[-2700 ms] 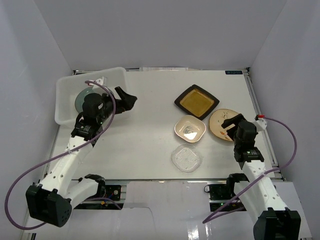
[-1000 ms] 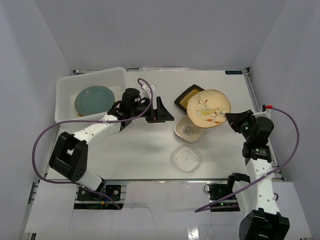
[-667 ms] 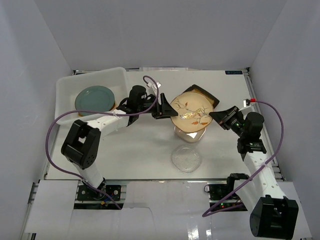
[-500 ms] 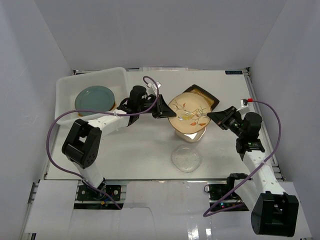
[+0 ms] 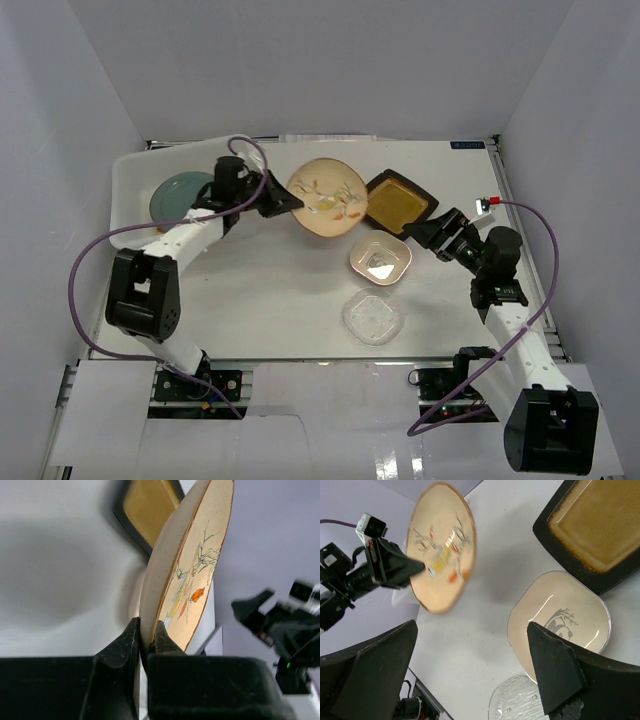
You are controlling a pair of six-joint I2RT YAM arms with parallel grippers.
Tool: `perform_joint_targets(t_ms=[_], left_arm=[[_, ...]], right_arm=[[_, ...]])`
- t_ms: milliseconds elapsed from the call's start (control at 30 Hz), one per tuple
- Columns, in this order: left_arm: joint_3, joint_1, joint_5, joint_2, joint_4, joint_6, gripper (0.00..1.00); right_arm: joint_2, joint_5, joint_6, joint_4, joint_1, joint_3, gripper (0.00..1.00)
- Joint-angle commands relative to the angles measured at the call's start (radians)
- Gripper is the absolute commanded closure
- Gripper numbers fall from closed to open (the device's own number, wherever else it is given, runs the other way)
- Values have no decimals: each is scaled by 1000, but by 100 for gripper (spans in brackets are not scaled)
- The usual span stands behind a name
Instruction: Place the plates into the plastic bin on the countertop
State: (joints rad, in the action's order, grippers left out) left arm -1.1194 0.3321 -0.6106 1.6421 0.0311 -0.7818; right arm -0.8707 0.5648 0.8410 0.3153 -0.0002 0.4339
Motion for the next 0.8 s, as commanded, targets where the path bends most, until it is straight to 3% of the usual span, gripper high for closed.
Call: perform_joint_targets(t_ms=[0,167,367,567,767], left_arm=[[-42,-227,-6,-218,-100,-54,100],[16,-492,45,-304,-60,-80,100],[62,-659,159,-275,32,-56,100],[29,-702,192,-156,38,-63,100],[16,-703,323,-101,67,-7,100]], right_arm=[[24,10,-59,15,38,22,4],[-4,-25,-121,-8,92,19,4],[-89,-68,-145,2,118,20,4],[-226,-109,-138,45,123,58,6],[-361,-219,-129,100,124,81,7]])
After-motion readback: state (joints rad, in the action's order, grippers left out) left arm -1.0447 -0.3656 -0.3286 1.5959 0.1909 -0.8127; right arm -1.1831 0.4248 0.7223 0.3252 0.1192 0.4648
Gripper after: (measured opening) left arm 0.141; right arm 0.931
